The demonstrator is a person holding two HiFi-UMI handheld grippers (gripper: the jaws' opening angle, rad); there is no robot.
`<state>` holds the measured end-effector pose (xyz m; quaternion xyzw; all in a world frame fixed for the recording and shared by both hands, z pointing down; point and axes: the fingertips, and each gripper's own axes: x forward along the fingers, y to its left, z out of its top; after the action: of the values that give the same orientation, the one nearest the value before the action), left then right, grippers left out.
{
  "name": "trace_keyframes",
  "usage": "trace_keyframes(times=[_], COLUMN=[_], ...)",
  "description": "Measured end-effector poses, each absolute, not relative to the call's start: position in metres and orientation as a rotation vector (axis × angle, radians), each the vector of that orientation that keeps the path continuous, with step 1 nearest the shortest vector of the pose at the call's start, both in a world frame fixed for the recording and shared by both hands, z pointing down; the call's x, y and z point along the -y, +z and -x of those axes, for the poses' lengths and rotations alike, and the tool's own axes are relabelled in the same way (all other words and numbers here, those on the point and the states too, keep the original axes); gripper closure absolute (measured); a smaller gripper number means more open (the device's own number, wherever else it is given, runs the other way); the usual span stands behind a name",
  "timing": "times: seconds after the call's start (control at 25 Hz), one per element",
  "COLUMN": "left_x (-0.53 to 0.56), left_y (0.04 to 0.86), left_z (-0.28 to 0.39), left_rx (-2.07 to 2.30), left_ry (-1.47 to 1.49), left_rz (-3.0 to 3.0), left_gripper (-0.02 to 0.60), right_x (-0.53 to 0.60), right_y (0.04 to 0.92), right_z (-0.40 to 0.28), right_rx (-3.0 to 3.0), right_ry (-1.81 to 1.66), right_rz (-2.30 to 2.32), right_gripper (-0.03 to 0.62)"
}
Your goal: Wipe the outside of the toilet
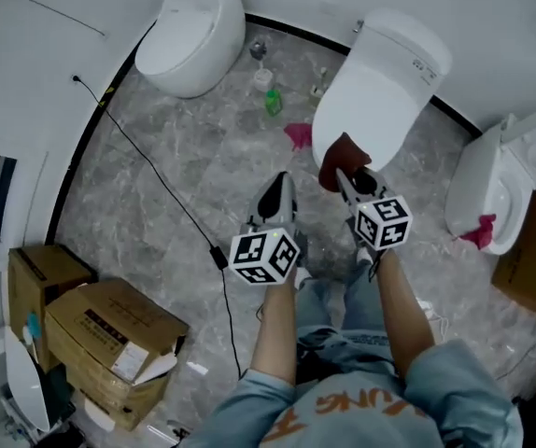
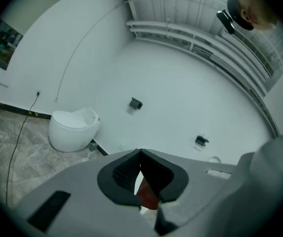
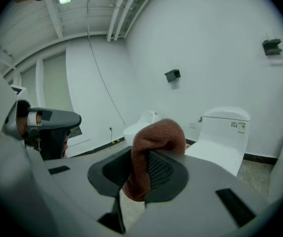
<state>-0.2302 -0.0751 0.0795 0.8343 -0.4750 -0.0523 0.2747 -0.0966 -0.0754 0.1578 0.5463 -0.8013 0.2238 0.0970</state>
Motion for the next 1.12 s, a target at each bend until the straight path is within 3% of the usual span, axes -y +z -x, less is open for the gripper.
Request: trace_keyframes(times=[0.52, 1.12], left_x=[0.064, 0.06], left_y=[-0.076, -0.16], left_z=[0.281, 0.247], left_rx=[1.688, 1.841], left_ry=[-0.1, -0.103], left_rz=[-2.264, -2.447], left_gripper=[0.588, 0.588], right_x=[0.073, 0.062], right_y=[-0.07, -0.147], right_z=[0.135, 0.126], right_rx=[2.657, 2.73], right_ry=[0.355, 0.023], right_rz=[-1.64, -1.524], right_gripper=[0.522, 0.522])
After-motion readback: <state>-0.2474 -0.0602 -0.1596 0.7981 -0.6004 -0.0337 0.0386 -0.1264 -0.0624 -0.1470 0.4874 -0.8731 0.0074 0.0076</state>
